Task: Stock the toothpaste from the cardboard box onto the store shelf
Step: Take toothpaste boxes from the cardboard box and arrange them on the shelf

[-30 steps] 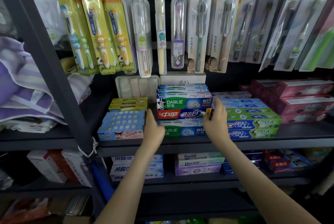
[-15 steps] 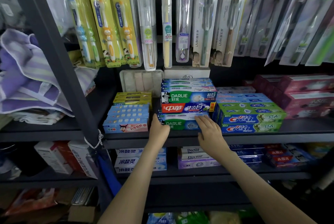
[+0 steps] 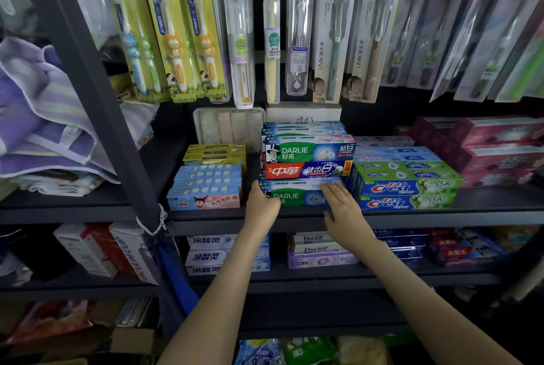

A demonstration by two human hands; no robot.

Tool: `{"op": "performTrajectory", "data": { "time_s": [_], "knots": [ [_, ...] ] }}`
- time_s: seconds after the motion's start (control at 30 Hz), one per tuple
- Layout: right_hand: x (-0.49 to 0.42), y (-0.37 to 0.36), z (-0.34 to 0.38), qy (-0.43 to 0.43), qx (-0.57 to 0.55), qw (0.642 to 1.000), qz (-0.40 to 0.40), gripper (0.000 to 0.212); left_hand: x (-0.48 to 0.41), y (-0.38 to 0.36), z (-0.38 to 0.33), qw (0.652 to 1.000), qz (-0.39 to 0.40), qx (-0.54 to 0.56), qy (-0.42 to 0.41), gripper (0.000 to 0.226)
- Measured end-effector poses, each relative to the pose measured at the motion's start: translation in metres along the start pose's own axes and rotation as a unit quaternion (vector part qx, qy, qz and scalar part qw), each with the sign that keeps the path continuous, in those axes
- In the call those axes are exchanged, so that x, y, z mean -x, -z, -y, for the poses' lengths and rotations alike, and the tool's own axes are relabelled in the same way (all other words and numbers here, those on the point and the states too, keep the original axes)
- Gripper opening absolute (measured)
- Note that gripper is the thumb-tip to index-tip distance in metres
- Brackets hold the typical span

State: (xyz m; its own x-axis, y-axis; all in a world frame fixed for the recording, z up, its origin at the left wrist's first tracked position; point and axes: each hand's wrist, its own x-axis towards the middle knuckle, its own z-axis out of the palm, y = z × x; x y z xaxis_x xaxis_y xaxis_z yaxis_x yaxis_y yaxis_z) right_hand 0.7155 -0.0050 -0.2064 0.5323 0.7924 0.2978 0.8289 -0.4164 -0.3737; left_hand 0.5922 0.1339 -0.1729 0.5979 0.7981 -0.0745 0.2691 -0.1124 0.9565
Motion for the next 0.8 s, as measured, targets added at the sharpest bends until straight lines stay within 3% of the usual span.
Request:
{"op": "performTrajectory", "data": {
  "time_s": [0.1, 0.2, 0.4, 0.47, 0.63, 0.8],
  "knots": [
    [-0.004, 0.003, 0.004, -0.028, -0.048, 0.998, -0.016, 0.059, -0.001, -0.001, -0.001, 1.000, -0.004, 0.007, -0.001, 0.032],
    [-0.011, 0.010, 0.013, -0.074, -0.147, 0.983, -0.081, 0.067, -0.002, 0.000, -0.003, 1.000, -0.007, 0.006, -0.007, 0.026],
    [-0.049, 0.022, 0.007, -0.242, -0.372, 0.893, -0.076, 0.082, 0.002, -0.004, -0.010, 0.999, -0.032, -0.010, -0.010, 0.056],
    [-0.054, 0.018, 0.004, -0.263, -0.401, 0.874, -0.075, 0.081, 0.003, -0.006, -0.015, 0.999, -0.031, -0.017, -0.026, 0.049],
    [-0.060, 0.012, 0.007, -0.318, -0.426, 0.842, -0.086, 0.076, 0.003, -0.006, -0.021, 0.998, -0.038, -0.036, -0.028, 0.062],
    [-0.062, 0.008, 0.007, -0.319, -0.442, 0.833, -0.092, 0.081, 0.005, -0.002, -0.021, 0.998, -0.028, -0.034, -0.034, 0.053]
  ]
}}
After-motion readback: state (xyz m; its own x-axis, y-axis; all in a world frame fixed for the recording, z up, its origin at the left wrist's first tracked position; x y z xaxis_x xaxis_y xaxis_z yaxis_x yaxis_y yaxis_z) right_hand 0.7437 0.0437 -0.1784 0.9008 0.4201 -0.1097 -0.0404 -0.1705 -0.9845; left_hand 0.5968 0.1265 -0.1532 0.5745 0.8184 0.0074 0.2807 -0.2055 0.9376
